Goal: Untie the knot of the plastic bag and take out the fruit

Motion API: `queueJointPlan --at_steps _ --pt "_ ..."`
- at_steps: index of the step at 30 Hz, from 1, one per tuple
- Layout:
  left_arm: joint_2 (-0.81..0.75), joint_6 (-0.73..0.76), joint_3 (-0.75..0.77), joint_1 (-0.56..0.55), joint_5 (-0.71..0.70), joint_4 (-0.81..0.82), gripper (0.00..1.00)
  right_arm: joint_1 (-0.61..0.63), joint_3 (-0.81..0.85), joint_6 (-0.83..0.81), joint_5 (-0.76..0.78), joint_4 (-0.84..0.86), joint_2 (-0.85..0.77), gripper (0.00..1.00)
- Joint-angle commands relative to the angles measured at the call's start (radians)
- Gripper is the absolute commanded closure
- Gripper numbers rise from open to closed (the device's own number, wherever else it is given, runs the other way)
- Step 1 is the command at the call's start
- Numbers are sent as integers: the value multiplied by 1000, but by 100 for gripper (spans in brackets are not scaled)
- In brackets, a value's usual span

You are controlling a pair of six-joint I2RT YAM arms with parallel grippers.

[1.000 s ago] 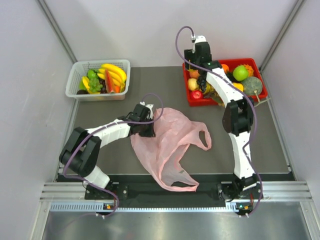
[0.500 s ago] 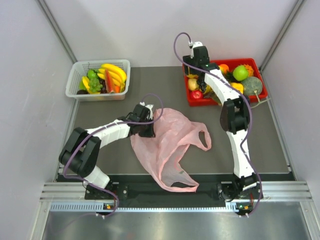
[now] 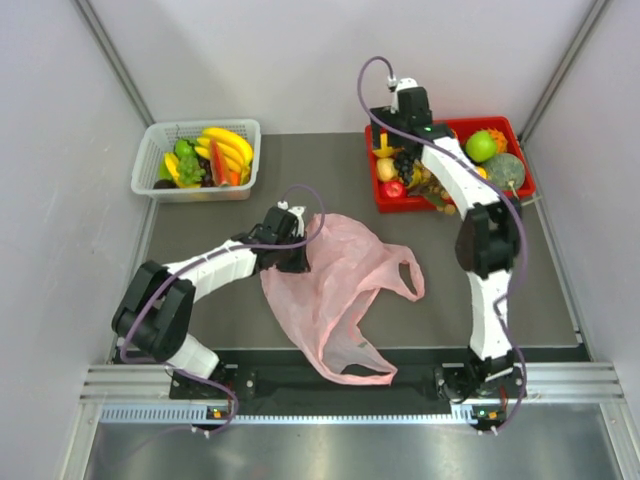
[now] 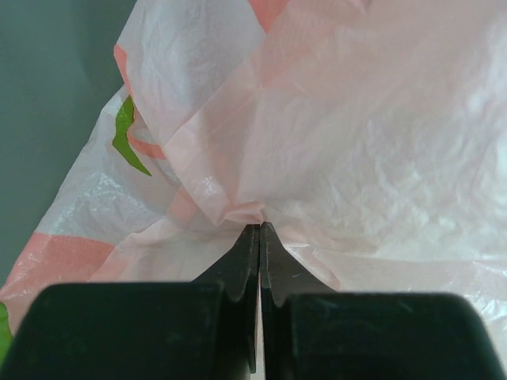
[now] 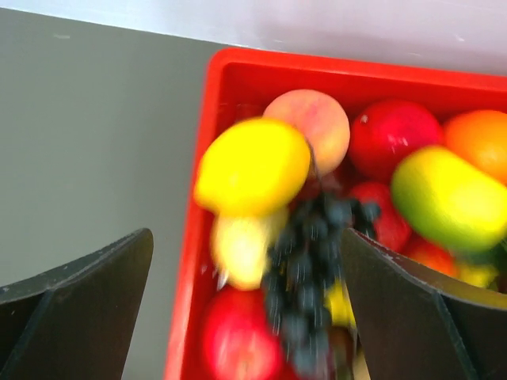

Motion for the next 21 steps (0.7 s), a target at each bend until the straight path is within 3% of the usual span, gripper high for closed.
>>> queueJointPlan --at_steps 1,6,11,16,19,20,21 --pt "-71 6 36 3 -12 2 100 -9 -124 64 -82 103 -397 1" --pt "-125 3 54 3 -4 -23 100 0 -553 84 -315 165 -757 0" --pt "-174 6 74 3 4 -55 97 19 -888 110 -381 102 -1118 0" --pt "-247 3 76 3 11 -70 91 22 -1109 168 -411 33 -1471 0" --pt "-296 3 71 3 30 -70 81 20 -1158 194 -415 -31 -1651 0" --pt "-309 6 71 3 37 -74 70 20 -1160 196 -406 -62 -1685 1" --pt "-332 9 68 3 42 -74 65 22 -1158 196 -404 -89 -1742 0"
